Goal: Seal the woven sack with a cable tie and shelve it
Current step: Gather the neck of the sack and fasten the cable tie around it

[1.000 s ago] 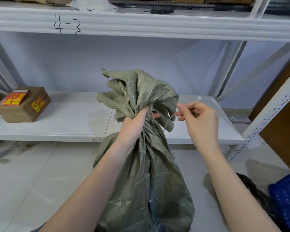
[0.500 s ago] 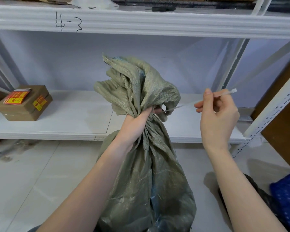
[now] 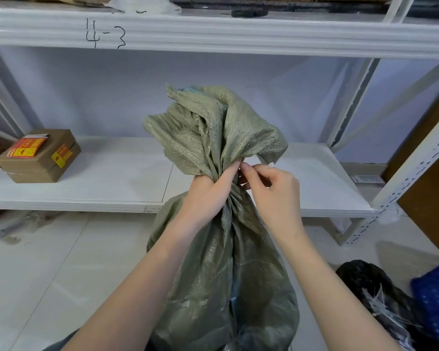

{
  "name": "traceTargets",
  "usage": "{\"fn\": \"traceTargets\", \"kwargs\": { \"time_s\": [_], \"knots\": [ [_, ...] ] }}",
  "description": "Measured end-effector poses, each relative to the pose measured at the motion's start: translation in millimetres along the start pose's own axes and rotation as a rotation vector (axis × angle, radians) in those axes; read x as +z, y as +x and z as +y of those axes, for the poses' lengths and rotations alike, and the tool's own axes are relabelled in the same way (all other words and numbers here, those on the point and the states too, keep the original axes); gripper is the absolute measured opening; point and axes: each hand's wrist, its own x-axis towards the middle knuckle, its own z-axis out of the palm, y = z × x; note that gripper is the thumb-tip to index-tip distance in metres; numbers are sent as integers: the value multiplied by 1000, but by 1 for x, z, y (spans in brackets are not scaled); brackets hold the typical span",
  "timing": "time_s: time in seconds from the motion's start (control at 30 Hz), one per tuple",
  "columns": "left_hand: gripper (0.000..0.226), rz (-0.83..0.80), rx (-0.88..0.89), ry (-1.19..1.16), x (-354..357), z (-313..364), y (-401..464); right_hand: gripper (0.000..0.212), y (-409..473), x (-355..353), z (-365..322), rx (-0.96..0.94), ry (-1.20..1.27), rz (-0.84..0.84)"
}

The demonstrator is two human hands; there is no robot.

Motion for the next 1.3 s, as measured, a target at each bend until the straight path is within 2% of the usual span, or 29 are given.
{"fn": "traceTargets", "kwargs": {
  "time_s": [0.13, 0.23, 0.33, 0.4, 0.5, 0.57, 0.67, 0.83, 1.1, 1.23, 1.3],
  "knots": [
    [42, 14, 106, 292, -4, 1, 1, 50, -2, 1, 1, -94, -113, -7],
    [46, 36, 222, 490, -7, -4, 6, 38, -4, 0, 1, -210, -185, -8],
    [51, 100, 334, 590, -11, -7, 10, 33, -6, 1, 3, -286, -285, -11],
    [51, 110, 307, 645, -13, -7, 12, 31, -7, 2, 2, -310, -337, -14],
    [66, 8, 262, 860, -15, -10, 15, 28, -9, 4, -1, -331, -360, -21],
    [62, 10, 256, 838, -17, -8, 15, 27, -10, 4, -2, -335, -352, -27],
    [51, 52, 82, 834, -18, 4, 11, 28, -12, 5, -3, -343, -378, -36],
    [67, 73, -40, 947, -24, 19, 7, 20, -10, 6, -1, -287, -198, -81],
    [78, 92, -32, 992, -26, 21, 8, 16, -10, 6, -6, -205, -6, -194],
    [66, 190, 33, 882, -22, 19, 8, 18, -7, 3, -7, -228, 28, -225],
    [61, 200, 81, 849, -20, 19, 9, 19, -7, 1, -9, -164, 144, -247]
  ]
}}
